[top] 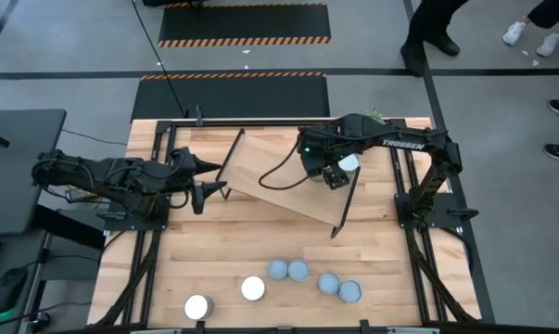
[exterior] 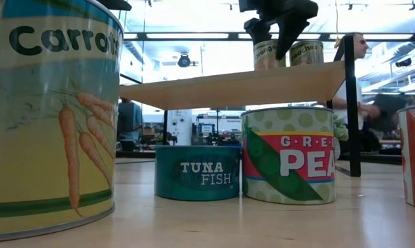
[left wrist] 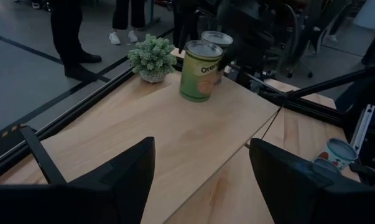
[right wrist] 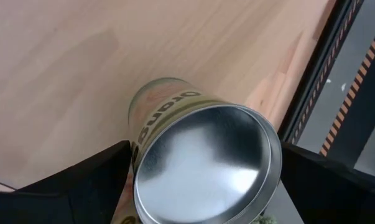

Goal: Pick and place cans onto a shelf
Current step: Put the canned oranges on the shelf, then put the canned peas on the shelf

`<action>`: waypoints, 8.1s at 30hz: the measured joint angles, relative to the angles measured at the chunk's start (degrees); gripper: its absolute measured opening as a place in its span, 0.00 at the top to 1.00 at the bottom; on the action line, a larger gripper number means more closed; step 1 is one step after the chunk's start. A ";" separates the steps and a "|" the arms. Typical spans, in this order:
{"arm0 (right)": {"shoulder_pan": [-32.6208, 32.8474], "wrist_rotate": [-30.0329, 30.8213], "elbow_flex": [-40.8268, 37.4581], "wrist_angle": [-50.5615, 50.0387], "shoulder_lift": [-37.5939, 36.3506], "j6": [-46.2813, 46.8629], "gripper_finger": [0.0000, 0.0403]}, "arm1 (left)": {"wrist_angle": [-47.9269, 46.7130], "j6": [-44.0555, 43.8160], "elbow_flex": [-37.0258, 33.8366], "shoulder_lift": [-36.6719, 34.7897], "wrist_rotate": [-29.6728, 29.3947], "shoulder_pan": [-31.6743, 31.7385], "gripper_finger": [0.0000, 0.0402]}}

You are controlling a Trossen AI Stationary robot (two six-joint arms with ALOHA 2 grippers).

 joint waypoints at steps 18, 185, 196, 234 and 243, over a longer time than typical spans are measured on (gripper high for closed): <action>-3.27 -0.26 0.00 0.36 0.00 -2.26 0.01 | -0.03 0.02 0.00 0.01 0.00 -0.01 0.33; 30.98 4.92 -23.58 34.25 -14.35 51.98 0.14 | -15.13 -45.48 11.98 47.47 20.37 -31.68 0.05; 30.98 4.92 -23.58 34.15 -13.38 51.41 0.14 | -15.15 -43.10 11.96 47.47 20.50 -29.98 0.05; 31.72 3.92 -23.50 27.79 -21.59 55.82 0.14 | -34.03 8.13 38.31 36.44 36.24 5.40 0.20; 31.72 4.27 -23.50 27.77 -21.59 55.64 0.14 | -34.88 22.45 46.80 42.38 36.37 19.83 0.20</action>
